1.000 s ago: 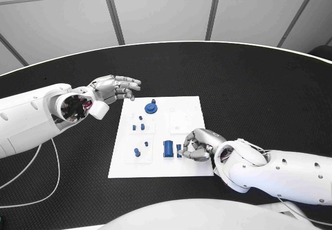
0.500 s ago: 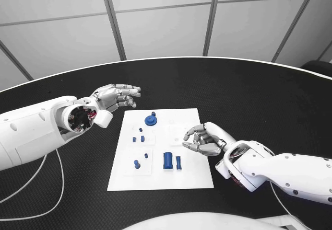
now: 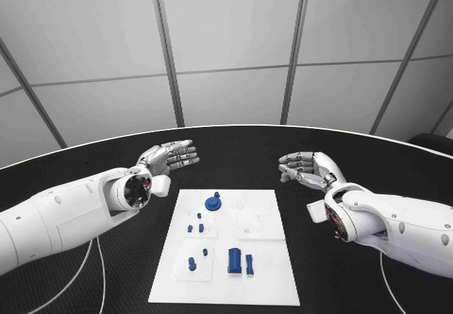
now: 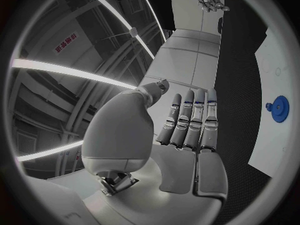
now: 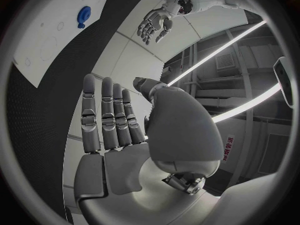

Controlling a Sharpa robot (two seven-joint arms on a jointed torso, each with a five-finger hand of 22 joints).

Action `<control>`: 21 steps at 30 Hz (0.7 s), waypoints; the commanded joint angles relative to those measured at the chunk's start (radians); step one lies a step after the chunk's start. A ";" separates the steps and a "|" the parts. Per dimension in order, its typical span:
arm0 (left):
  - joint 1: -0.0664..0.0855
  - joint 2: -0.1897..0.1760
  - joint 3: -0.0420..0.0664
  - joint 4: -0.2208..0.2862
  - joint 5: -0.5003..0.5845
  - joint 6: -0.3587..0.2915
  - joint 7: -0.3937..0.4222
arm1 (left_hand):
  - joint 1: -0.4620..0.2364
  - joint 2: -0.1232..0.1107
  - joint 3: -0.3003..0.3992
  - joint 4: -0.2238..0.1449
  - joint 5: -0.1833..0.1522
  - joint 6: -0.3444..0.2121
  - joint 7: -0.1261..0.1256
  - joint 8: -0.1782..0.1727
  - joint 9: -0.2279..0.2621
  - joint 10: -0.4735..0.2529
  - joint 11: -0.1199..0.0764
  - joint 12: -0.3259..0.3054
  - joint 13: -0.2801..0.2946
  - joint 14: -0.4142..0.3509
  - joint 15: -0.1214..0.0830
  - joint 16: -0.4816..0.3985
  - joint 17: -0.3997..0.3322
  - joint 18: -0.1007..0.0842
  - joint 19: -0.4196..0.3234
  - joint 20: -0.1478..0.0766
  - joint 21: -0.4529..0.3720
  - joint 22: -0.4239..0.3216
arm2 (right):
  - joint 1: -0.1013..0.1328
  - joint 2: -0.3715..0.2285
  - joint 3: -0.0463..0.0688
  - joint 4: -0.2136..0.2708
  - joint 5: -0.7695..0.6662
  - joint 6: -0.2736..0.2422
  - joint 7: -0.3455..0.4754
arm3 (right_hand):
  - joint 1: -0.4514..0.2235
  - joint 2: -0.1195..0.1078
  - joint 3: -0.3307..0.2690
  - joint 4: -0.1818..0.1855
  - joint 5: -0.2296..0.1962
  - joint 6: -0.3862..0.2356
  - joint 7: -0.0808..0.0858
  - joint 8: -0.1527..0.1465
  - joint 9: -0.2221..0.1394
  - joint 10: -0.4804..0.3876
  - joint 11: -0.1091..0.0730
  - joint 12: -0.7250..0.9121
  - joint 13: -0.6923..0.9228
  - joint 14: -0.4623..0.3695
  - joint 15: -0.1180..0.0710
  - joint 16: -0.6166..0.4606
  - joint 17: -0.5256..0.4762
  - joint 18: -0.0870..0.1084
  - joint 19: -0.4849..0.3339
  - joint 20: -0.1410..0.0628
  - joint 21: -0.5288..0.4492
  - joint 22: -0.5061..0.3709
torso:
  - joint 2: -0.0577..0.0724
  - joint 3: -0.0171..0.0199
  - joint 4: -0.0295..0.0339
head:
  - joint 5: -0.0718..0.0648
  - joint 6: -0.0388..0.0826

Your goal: Assemble the parts on the task board

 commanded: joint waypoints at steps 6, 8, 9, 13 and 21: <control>-0.017 0.056 0.000 -0.041 0.024 -0.044 0.055 | 0.013 0.001 -0.045 0.022 -0.001 0.015 -0.015 -0.078 -0.011 -0.004 0.024 -0.124 0.000 -0.023 0.025 -0.149 -0.039 -0.032 -0.007 0.001 -0.136 -0.084 | 0.007 0.059 0.006 -0.110 0.056 0.054 0.062 | -0.016 0.014 -0.014 -0.012 -0.019 -0.004 0.012 -0.055 -0.050 0.006 0.029 -0.099 -0.189 -0.050 0.040 -0.149 -0.118 0.011 -0.087 0.047 -0.014 -0.144 | -0.019 0.0011 0.0013 | 0.024 0.051; -0.020 0.070 0.000 -0.050 0.026 -0.050 0.063 | 0.017 0.003 -0.050 0.023 -0.001 0.020 -0.014 -0.086 -0.011 -0.008 0.024 -0.140 0.000 -0.031 0.028 -0.168 -0.044 -0.036 -0.008 0.001 -0.150 -0.089 | 0.007 0.066 0.007 -0.126 0.060 0.065 0.067 | -0.016 0.018 -0.018 -0.015 -0.019 -0.001 0.013 -0.061 -0.057 0.008 0.032 -0.111 -0.213 -0.051 0.044 -0.166 -0.137 0.012 -0.093 0.051 -0.014 -0.169 | -0.023 0.0003 0.0058 | 0.024 0.053; -0.021 0.074 0.000 -0.053 0.027 -0.053 0.066 | 0.018 0.005 -0.052 0.023 -0.001 0.024 -0.011 -0.088 -0.010 -0.007 0.024 -0.145 0.000 -0.032 0.028 -0.173 -0.046 -0.037 -0.008 0.001 -0.155 -0.091 | 0.007 0.070 0.007 -0.132 0.061 0.068 0.069 | -0.015 0.019 -0.018 -0.016 -0.019 0.000 0.015 -0.062 -0.059 0.008 0.032 -0.114 -0.219 -0.051 0.045 -0.170 -0.142 0.012 -0.093 0.052 -0.014 -0.176 | -0.024 0.0007 0.0068 | 0.025 0.052; -0.022 0.072 0.001 -0.050 0.025 -0.058 0.068 | -0.406 0.178 -0.557 -0.088 -0.109 -0.723 -0.191 -0.442 -0.095 -0.870 -0.196 -0.326 -0.062 -0.737 -0.173 -0.478 -0.157 -0.169 -0.710 -0.290 -0.340 -0.157 | 0.005 0.070 0.009 -0.128 0.065 0.064 0.069 | -0.418 0.218 -0.530 -0.145 -0.265 -0.874 -0.171 -0.243 -0.460 -0.334 -0.119 -0.187 -0.364 -1.032 -0.079 -0.328 -0.582 -0.171 -1.078 -0.181 -0.077 -0.532 | -0.018 0.0004 0.0050 | 0.023 0.049; -0.053 0.048 0.019 0.025 -0.029 -0.166 0.095 | -1.315 0.178 -0.557 -0.088 -0.109 -0.723 -0.191 -0.442 -0.095 -0.870 -0.196 -0.326 -0.062 -0.737 -0.173 -0.478 -0.157 -0.169 -0.710 -0.290 -0.340 -0.157 | -0.050 0.073 0.052 -0.021 0.170 -0.043 0.071 | -1.307 0.218 -0.530 -0.145 -0.265 -0.874 -0.171 -0.243 -0.460 -1.087 -0.119 -0.187 -0.364 -1.032 -0.079 -0.328 -0.582 -0.171 -1.078 -0.181 -0.077 -0.532 | -0.002 -0.0104 0.0479 | 0.011 0.030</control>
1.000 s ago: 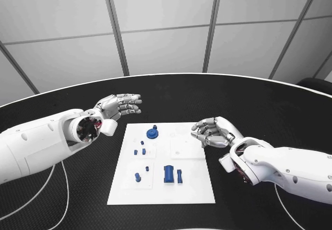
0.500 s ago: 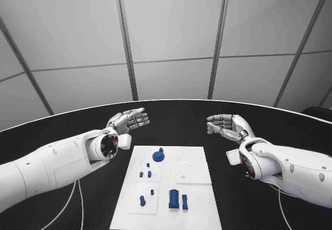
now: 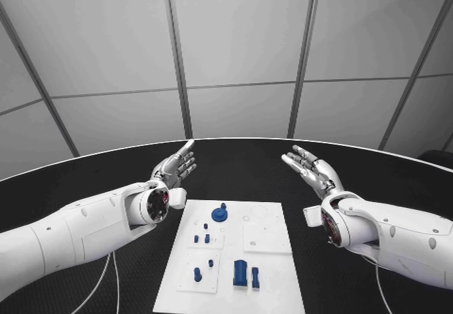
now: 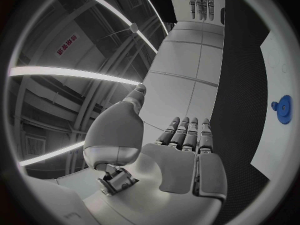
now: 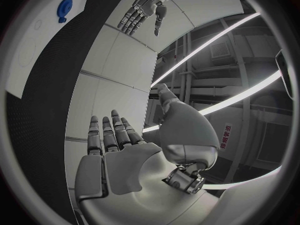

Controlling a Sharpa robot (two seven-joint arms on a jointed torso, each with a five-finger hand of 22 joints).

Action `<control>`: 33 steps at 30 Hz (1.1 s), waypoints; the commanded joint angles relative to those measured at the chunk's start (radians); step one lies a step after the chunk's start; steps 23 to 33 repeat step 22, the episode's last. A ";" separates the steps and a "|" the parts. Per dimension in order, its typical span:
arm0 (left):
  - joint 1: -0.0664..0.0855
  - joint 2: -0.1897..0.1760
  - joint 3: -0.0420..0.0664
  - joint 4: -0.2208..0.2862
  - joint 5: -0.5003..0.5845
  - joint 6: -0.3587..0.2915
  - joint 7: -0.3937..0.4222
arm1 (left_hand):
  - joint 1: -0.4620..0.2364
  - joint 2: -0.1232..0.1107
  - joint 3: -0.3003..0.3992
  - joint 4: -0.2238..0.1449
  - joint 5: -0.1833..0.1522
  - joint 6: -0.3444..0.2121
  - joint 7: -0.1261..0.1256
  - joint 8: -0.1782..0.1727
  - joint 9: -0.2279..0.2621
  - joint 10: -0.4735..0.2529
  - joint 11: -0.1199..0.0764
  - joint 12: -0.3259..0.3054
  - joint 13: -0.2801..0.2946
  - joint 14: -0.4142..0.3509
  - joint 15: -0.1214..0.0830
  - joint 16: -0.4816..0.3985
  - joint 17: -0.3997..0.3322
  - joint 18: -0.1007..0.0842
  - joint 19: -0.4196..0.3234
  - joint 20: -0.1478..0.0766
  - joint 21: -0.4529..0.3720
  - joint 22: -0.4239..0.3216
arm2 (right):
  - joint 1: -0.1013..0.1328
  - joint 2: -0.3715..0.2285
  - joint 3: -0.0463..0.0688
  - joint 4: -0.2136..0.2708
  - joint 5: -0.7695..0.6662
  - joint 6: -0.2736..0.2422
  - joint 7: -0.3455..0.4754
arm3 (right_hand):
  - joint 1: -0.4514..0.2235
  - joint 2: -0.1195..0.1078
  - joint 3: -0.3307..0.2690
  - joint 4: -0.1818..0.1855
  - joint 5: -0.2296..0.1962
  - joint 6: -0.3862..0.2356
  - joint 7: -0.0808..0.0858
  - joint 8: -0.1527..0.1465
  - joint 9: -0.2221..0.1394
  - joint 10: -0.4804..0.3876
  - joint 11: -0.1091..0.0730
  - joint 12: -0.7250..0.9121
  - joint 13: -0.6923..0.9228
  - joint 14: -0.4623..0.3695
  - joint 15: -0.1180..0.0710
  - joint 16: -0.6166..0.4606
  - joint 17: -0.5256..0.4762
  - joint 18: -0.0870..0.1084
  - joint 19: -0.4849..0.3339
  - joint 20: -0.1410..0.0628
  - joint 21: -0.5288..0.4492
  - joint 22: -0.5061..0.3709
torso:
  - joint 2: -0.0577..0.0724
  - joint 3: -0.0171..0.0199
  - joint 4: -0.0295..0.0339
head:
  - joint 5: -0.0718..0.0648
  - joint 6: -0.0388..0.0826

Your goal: Assemble the parts on the task board

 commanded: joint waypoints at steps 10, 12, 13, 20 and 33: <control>-0.099 -0.076 0.059 0.246 -0.175 -0.351 0.085 | -0.890 0.041 -0.123 -0.027 -0.026 -0.182 -0.045 -0.085 -0.021 -0.210 -0.054 -0.043 -0.015 -0.172 -0.049 -0.073 -0.027 -0.037 -0.171 -0.071 -0.044 -0.016 | -0.096 0.005 0.071 0.185 0.181 -0.186 0.003 | -0.861 0.047 -0.130 -0.032 -0.063 -0.222 -0.048 -0.045 -0.101 -0.446 -0.038 -0.020 -0.034 -0.250 -0.032 -0.040 -0.109 -0.054 -0.250 -0.059 -0.019 -0.087 | 0.014 -0.0091 0.0347 | -0.008 -0.013; -0.114 -0.088 0.068 0.283 -0.202 -0.403 0.098 | -0.890 0.041 -0.123 -0.027 -0.026 -0.182 -0.045 -0.085 -0.021 -0.210 -0.054 -0.043 -0.015 -0.172 -0.049 -0.073 -0.027 -0.037 -0.171 -0.071 -0.044 -0.016 | -0.097 0.005 0.072 0.187 0.183 -0.188 0.003 | -0.861 0.047 -0.130 -0.032 -0.063 -0.222 -0.048 -0.045 -0.101 -0.446 -0.038 -0.020 -0.034 -0.250 -0.032 -0.040 -0.109 -0.054 -0.250 -0.059 -0.019 -0.087 | 0.014 -0.0091 0.0347 | -0.008 -0.013; -0.121 -0.093 0.072 0.299 -0.214 -0.426 0.104 | -0.890 0.041 -0.123 -0.027 -0.026 -0.182 -0.045 -0.085 -0.021 -0.210 -0.054 -0.043 -0.015 -0.172 -0.049 -0.073 -0.027 -0.037 -0.171 -0.071 -0.044 -0.016 | -0.097 0.005 0.072 0.187 0.183 -0.188 0.003 | -0.861 0.047 -0.130 -0.032 -0.063 -0.222 -0.048 -0.045 -0.101 -0.446 -0.038 -0.020 -0.034 -0.250 -0.032 -0.040 -0.109 -0.054 -0.250 -0.059 -0.019 -0.087 | 0.014 -0.0091 0.0347 | -0.008 -0.013; -0.153 -0.118 0.091 0.378 -0.270 -0.538 0.132 | -0.890 0.041 -0.123 -0.027 -0.026 -0.182 -0.045 -0.085 -0.021 -0.210 -0.054 -0.043 -0.015 -0.172 -0.049 -0.073 -0.027 -0.037 -0.171 -0.071 -0.044 -0.016 | -0.097 0.005 0.072 0.187 0.183 -0.188 0.003 | -0.861 0.047 -0.130 -0.032 -0.063 -0.222 -0.048 -0.045 -0.101 -0.446 -0.038 -0.020 -0.034 -0.250 -0.032 -0.040 -0.109 -0.054 -0.250 -0.059 -0.019 -0.087 | 0.014 -0.0091 0.0347 | -0.008 -0.013; -0.156 -0.120 0.093 0.386 -0.276 -0.549 0.134 | -0.890 0.041 -0.123 -0.027 -0.026 -0.182 -0.045 -0.085 -0.021 -0.210 -0.054 -0.043 -0.015 -0.172 -0.049 -0.073 -0.027 -0.037 -0.171 -0.071 -0.044 -0.016 | -0.097 0.005 0.072 0.187 0.183 -0.188 0.003 | -0.861 0.047 -0.130 -0.032 -0.063 -0.222 -0.048 -0.045 -0.101 -0.446 -0.038 -0.020 -0.034 -0.250 -0.032 -0.040 -0.109 -0.054 -0.250 -0.059 -0.019 -0.087 | 0.014 -0.0091 0.0347 | -0.008 -0.013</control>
